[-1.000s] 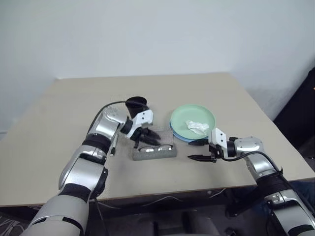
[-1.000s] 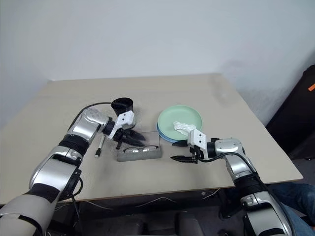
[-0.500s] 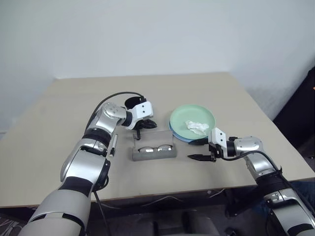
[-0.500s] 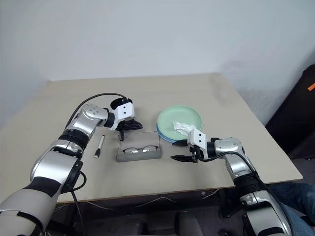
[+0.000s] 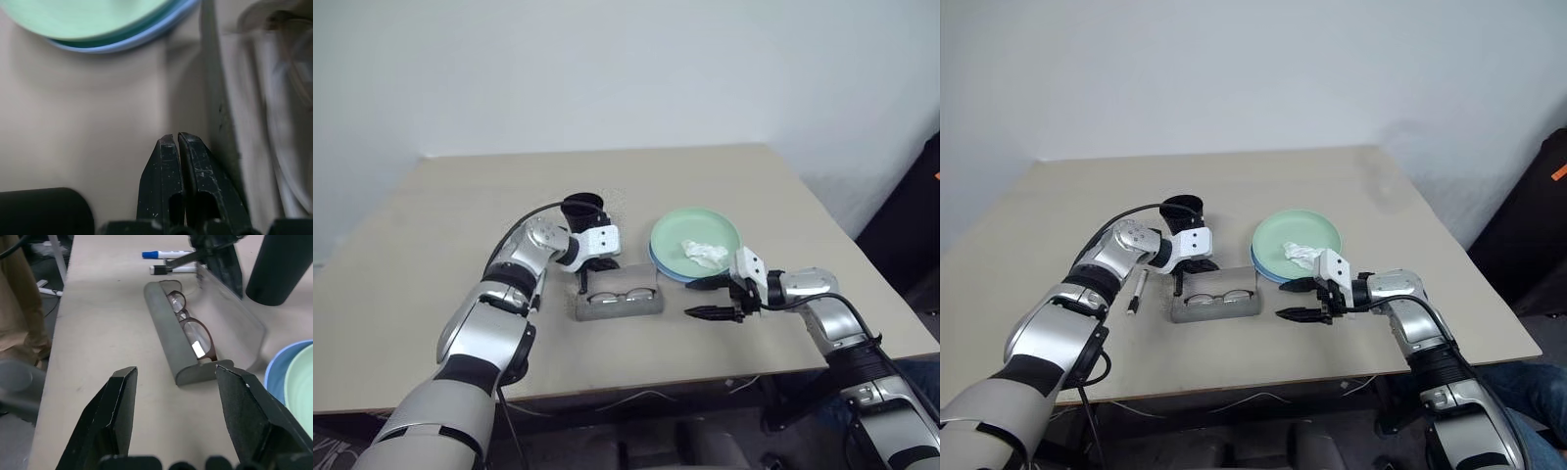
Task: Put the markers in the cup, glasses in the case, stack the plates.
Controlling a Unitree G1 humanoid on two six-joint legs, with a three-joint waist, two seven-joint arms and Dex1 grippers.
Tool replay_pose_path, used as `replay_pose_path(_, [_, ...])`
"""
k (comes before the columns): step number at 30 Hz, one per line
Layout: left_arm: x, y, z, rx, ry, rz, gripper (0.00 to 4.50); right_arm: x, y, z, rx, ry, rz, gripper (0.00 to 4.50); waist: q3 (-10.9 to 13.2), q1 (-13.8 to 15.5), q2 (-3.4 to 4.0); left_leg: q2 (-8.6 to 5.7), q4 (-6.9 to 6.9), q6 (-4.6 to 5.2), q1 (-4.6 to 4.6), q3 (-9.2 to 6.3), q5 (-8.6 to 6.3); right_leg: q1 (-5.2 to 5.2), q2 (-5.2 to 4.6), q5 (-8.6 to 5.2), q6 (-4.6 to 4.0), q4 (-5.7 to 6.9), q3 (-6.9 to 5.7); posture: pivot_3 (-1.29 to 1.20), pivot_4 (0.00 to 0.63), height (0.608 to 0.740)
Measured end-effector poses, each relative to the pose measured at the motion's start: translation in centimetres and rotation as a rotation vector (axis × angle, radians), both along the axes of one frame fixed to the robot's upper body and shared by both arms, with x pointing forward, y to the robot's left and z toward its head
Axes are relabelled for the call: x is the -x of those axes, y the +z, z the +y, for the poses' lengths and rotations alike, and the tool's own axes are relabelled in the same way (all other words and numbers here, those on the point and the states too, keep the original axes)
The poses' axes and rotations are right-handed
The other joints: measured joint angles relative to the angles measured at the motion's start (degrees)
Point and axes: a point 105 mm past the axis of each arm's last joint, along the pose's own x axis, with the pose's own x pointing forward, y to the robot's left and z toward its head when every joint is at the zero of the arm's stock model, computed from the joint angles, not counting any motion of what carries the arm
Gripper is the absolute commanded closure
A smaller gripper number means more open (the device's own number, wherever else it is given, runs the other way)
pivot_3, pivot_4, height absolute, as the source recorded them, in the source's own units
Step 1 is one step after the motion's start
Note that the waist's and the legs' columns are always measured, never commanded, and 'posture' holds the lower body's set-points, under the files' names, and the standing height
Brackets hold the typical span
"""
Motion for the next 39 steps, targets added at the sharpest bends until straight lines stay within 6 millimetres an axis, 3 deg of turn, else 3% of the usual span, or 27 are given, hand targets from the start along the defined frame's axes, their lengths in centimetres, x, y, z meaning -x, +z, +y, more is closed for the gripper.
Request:
replay_pose_path(11, [3.2, -0.4, 0.4, 0.054, -0.126, 0.135, 4.47, -1.8, -0.2, -0.8, 0.017, -0.115, -0.025, 1.75, -0.01, -0.03, 0.01, 0.0, -0.04, 0.02, 0.01, 0.0, -0.01, -0.01, 0.0, 0.0, 0.0, 0.0, 0.02, 0.0, 0.0, 0.74])
replay_pose_path(20, [3.9, -0.6, 0.2, 0.086, -0.098, 0.123, 4.47, -2.0, -0.1, -0.9, 0.025, -0.12, -0.033, 1.75, -0.02, 0.03, 0.01, -0.01, -0.02, 0.06, 0.01, 0.0, -0.03, -0.01, 0.0, 0.0, 0.0, 0.0, 0.03, 0.0, 0.0, 0.74])
replay_pose_path(22, [3.4, -0.4, 0.1, 0.104, -0.058, 0.1, 4.47, -2.0, -0.1, -0.9, 0.024, -0.119, -0.035, 1.75, -0.02, 0.01, 0.0, -0.01, 0.0, 0.06, 0.01, 0.0, -0.03, -0.01, 0.0, 0.0, 0.0, 0.0, 0.03, 0.0, 0.0, 0.74])
replay_pose_path(28, [2.8, 3.3, -0.1, 0.296, 0.067, -0.025, 4.47, -2.1, 0.0, -0.9, 0.022, -0.118, -0.051, 1.75, -0.02, -0.19, 0.01, 0.02, -0.11, 0.05, 0.09, 0.04, -0.03, -0.03, 0.01, 0.0, 0.0, 0.01, 0.04, 0.0, 0.0, 0.74])
replay_pose_path(35, [4.4, 0.7, 3.3, 0.295, 0.404, -0.019, 4.47, -2.4, -0.3, -1.3, 0.025, -0.132, -0.046, 1.75, -0.02, 0.04, 0.01, 0.07, -0.27, 0.05, 0.32, 0.03, -0.03, 0.01, 0.08, -0.01, -0.01, 0.06, 0.06, 0.0, 0.0, 0.74])
replay_pose_path(39, [3.3, 1.6, 5.3, 0.332, 0.65, -0.092, 3.59, -3.0, 0.4, -1.3, 0.022, -0.131, -0.068, 1.75, -0.02, -0.01, 0.0, 0.07, -0.19, 0.04, 0.33, 0.07, -0.03, 0.06, 0.05, 0.0, 0.0, 0.04, 0.05, 0.0, 0.0, 0.74])
